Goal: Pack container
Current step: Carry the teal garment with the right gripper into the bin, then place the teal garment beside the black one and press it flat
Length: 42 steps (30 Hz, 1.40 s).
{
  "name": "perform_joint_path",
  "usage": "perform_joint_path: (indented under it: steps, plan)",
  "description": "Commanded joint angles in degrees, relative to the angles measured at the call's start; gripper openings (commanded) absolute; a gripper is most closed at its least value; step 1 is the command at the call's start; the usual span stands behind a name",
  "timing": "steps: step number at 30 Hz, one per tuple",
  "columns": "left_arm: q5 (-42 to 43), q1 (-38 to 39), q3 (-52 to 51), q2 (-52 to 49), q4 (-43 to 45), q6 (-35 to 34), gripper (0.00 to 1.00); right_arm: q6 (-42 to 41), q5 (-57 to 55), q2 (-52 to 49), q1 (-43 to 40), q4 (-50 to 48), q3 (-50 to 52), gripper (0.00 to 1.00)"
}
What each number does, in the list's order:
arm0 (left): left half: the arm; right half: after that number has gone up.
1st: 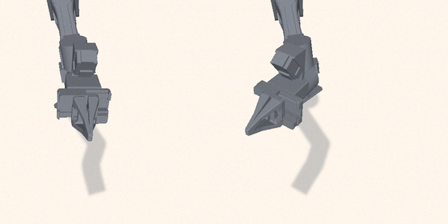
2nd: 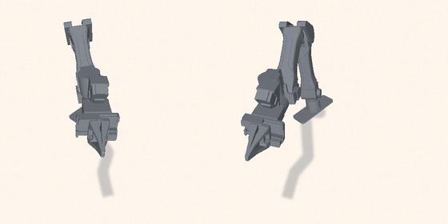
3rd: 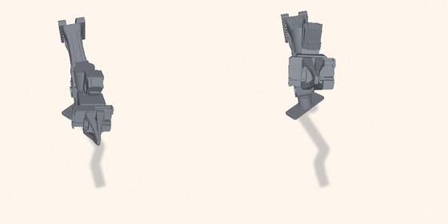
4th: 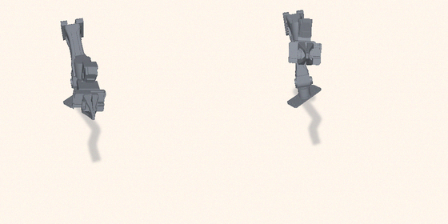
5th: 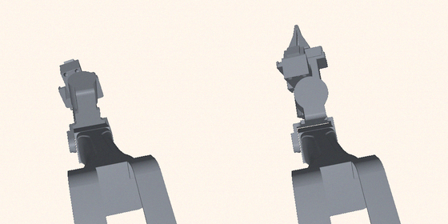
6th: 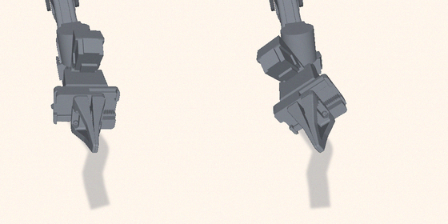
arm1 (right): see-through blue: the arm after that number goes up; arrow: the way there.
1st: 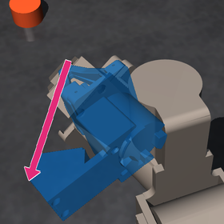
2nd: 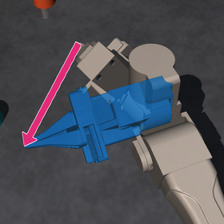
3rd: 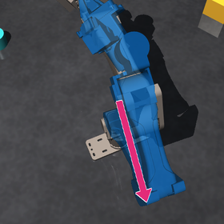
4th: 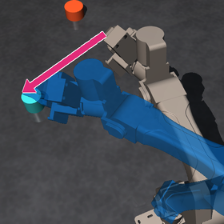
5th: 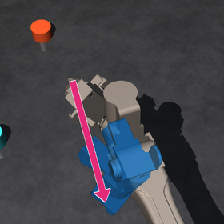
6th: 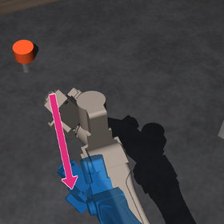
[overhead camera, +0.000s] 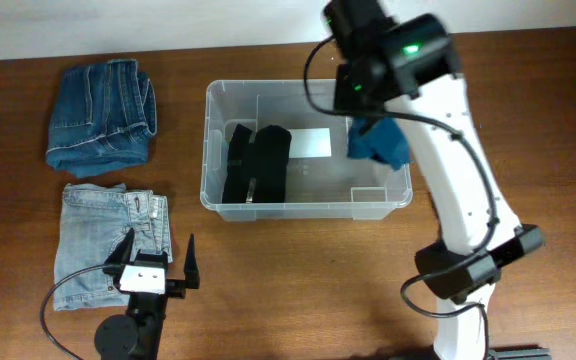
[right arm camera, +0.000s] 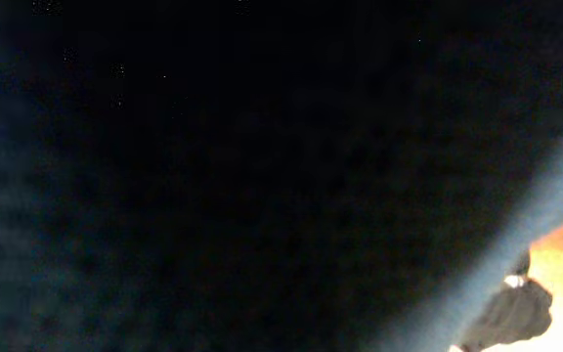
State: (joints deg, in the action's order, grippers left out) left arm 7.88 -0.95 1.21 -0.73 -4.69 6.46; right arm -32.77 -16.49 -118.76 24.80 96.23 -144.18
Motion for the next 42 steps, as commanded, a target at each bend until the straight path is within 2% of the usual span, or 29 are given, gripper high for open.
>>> perform_joint_path:
  steps: [1,11,19,28,31,39,42]
  plan:
    - [-0.24,-0.35,-0.22,0.33,-0.09,0.94,0.99,-4.13,-4.15,0.31,2.19,-2.47,5.73,0.04]
    - [-0.24,-0.35,-0.22,0.33,-0.09,0.94,0.99,-4.22,-0.85,0.24,6.47,-18.47,21.62,0.04]
    - [-0.24,-0.35,-0.22,0.33,-0.09,0.94,0.99,-5.64,2.12,-1.64,6.71,-26.18,29.77,0.04]
    - [-0.24,-0.35,-0.22,0.33,-0.09,0.94,0.99,-5.64,3.45,-5.51,6.75,-26.21,29.83,0.05]
    - [-0.24,-0.35,-0.22,0.33,-0.09,0.94,0.99,-5.64,4.04,-6.58,6.73,-26.27,29.83,0.10]
    - [-0.24,-0.35,-0.22,0.33,-0.09,0.94,0.99,-5.22,7.45,-9.03,6.75,-27.34,29.86,0.12]
    - [-0.24,-0.33,-0.22,0.33,-0.09,0.94,0.99,-5.22,8.22,-9.09,6.75,-27.71,29.86,0.18]
